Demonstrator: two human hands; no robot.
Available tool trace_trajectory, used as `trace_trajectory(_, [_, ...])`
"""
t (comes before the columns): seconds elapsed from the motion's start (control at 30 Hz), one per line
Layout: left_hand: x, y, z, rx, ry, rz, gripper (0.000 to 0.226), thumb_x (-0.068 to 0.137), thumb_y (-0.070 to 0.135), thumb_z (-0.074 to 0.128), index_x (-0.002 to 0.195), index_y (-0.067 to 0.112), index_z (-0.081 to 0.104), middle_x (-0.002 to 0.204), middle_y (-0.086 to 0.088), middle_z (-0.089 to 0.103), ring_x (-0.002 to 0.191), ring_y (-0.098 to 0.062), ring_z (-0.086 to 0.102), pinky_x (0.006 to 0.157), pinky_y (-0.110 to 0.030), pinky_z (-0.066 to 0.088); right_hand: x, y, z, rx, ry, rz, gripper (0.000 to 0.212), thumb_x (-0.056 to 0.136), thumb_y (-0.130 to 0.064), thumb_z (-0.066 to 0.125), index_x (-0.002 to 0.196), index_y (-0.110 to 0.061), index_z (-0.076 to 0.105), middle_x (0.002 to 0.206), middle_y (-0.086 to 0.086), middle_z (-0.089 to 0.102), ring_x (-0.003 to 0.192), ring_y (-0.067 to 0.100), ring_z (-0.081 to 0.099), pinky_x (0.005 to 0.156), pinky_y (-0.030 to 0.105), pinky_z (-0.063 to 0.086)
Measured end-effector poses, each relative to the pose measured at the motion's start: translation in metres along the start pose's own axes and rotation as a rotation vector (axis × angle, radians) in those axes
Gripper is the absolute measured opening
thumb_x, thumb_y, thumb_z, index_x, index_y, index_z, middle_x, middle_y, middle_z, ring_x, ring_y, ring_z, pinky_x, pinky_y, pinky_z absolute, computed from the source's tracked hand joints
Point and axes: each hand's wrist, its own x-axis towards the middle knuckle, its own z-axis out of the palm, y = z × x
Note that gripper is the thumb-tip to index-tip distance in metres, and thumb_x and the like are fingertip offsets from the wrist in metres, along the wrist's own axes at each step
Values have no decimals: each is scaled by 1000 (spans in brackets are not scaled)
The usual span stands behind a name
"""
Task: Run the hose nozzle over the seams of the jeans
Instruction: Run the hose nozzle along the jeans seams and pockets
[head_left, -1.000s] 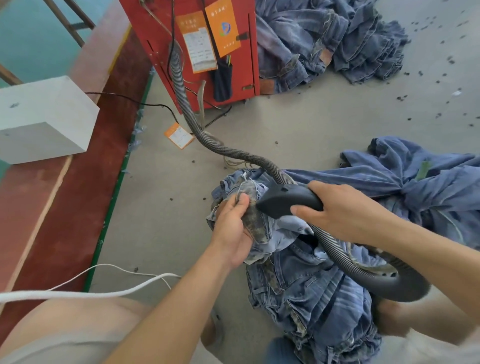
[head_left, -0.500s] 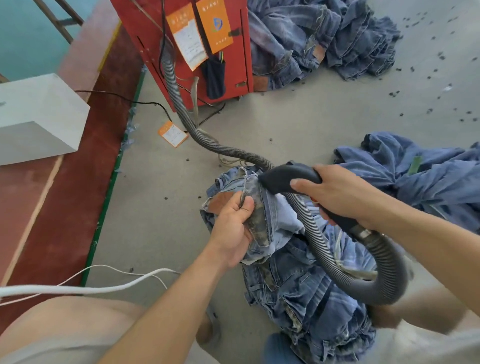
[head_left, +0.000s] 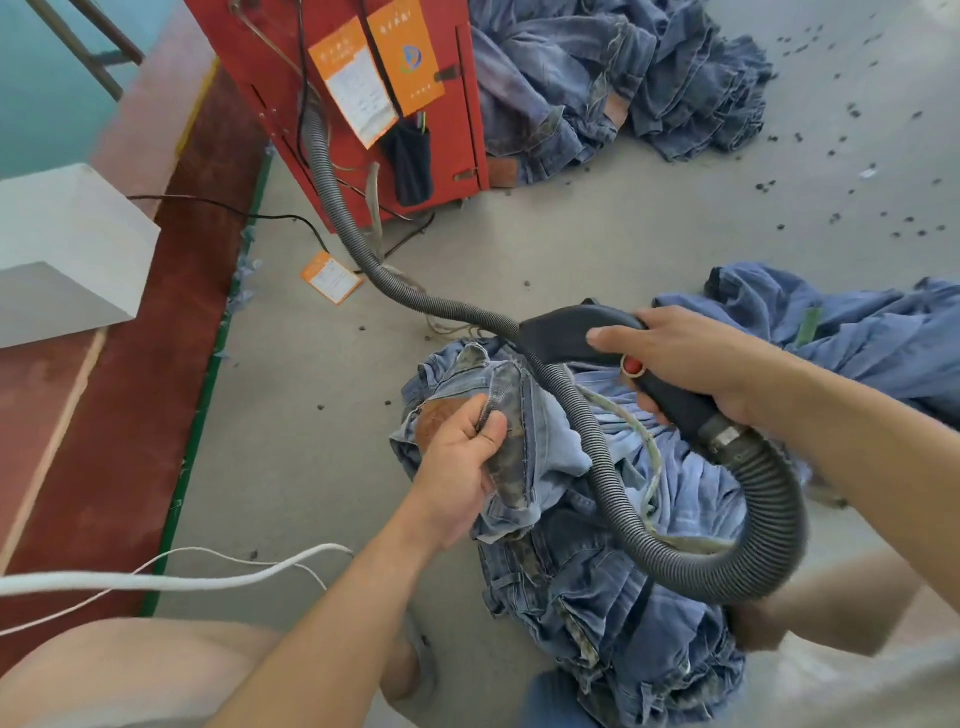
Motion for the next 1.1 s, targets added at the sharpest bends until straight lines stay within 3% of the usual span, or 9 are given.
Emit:
trace_trajectory(0.13, [4,6,-11,260,39,58,25,107,18,50,126,20,66,121,-3,71,116,-24,64,100,-43,50,-7,-1,-16,-111,-162,9,30,94,-52,70,106,-24,69,63,4,61,51,22,59,51,35,55])
trace_trajectory(0.27, [-5,7,-9,653,-46,129,38,106,19,51,95,52,66,89,35,64,85,14,57,81,-7,43,5,-4,7,-80,-155,-8,32,98,-46,67,110,-16,67,64,6,59,51,21,57,49,33,54])
trace_trajectory(0.47, [-1,4,-22,811,-33,259,14,106,18,50,97,10,57,87,-2,56,80,-3,46,77,-29,43,7,-4,-15,-101,-121,24,34,95,-47,70,109,-17,68,68,6,62,50,21,58,50,32,53])
trace_trajectory(0.6, [-2,5,-23,907,-92,277,16,107,12,50,97,22,57,92,-1,62,79,-1,37,77,-32,44,4,-4,6,-144,-203,-17,28,96,-47,69,108,-21,69,58,-2,59,49,19,58,50,33,54])
trace_trajectory(0.7, [-2,-3,-22,957,-181,310,11,106,4,49,103,13,56,145,-7,57,146,-12,39,112,-21,39,13,-4,17,-49,-87,27,33,98,-44,67,109,-13,66,65,3,58,49,19,58,52,33,56])
trace_trajectory(0.77, [0,-3,-28,976,-170,297,8,106,5,49,106,3,56,160,1,39,157,-14,9,113,-4,23,12,-4,4,-74,-112,60,33,97,-44,69,110,-14,66,63,2,58,49,20,57,49,33,55])
trace_trajectory(0.9, [1,-2,-35,1019,-172,300,28,106,6,48,84,24,43,143,17,54,156,-3,1,110,-2,21,3,-4,-9,-178,-239,62,33,93,-49,71,108,-20,69,61,1,62,50,21,59,49,33,54])
trace_trajectory(1.03, [2,-5,-32,1141,-213,414,38,106,10,39,79,31,23,82,17,43,129,0,50,129,-29,12,11,-6,10,-118,-127,43,37,97,-45,68,113,-12,66,70,6,62,55,23,59,51,34,56])
trace_trajectory(1.1, [2,-7,-36,1134,-207,375,30,105,14,40,81,25,26,84,10,46,144,12,30,128,-28,14,12,-7,5,-95,-45,39,37,98,-45,67,114,-12,66,74,8,61,55,23,60,53,34,56])
